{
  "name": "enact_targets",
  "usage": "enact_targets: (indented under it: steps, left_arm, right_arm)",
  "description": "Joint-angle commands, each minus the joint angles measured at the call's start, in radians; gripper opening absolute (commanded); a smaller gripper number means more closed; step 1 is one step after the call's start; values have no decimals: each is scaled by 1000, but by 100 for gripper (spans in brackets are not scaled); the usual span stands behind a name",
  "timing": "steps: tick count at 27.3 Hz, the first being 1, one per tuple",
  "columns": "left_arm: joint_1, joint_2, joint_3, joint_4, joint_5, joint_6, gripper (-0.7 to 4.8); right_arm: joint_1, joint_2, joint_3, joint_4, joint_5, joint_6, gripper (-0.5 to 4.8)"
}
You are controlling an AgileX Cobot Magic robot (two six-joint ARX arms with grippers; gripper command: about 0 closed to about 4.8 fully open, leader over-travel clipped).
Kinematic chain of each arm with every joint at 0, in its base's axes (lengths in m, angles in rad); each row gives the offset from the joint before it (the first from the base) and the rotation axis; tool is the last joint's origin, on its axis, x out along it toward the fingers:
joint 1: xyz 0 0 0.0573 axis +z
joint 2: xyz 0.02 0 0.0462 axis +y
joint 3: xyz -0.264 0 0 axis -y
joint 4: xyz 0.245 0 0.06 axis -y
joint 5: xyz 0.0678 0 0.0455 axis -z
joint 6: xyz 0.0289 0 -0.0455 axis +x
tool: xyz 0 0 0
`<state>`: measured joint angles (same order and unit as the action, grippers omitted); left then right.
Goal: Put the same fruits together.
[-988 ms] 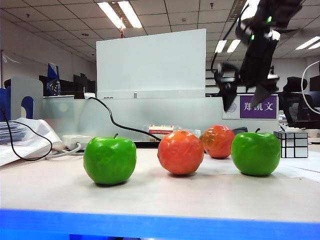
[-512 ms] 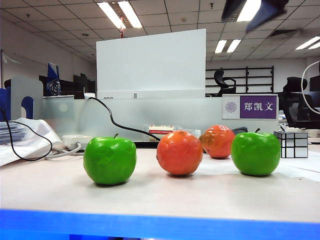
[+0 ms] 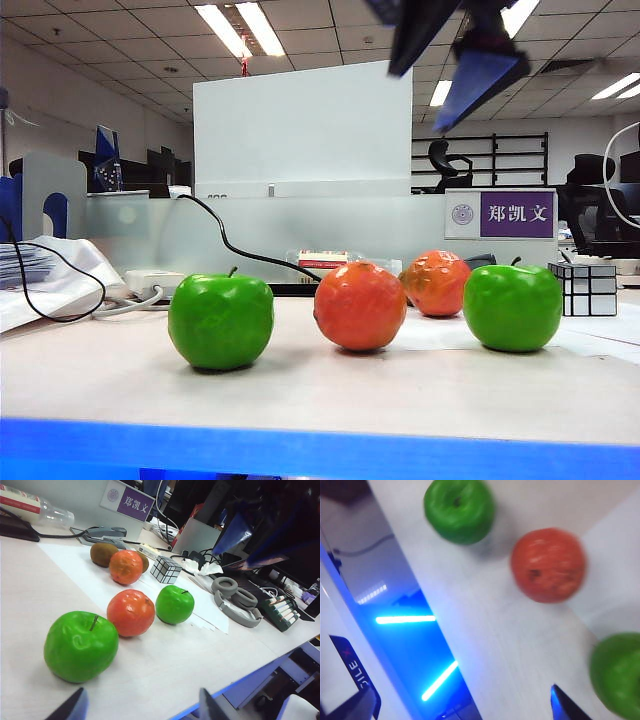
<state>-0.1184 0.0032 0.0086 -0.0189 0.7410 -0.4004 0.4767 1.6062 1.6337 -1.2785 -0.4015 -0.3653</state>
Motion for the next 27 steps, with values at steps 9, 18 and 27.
enact_targets:
  steps: [9,18,27]
  left_arm:
    - [1,-1,2,14,0,0,291]
    - [1,-1,2,13,0,0,291]
    - [1,-1,2,14,-3,1,291]
  right_arm:
    - [80,153,-36,191,140,66,479]
    - [81,248,-37,278,201,66,479]
    - [93,303,-37,315,197,66,479]
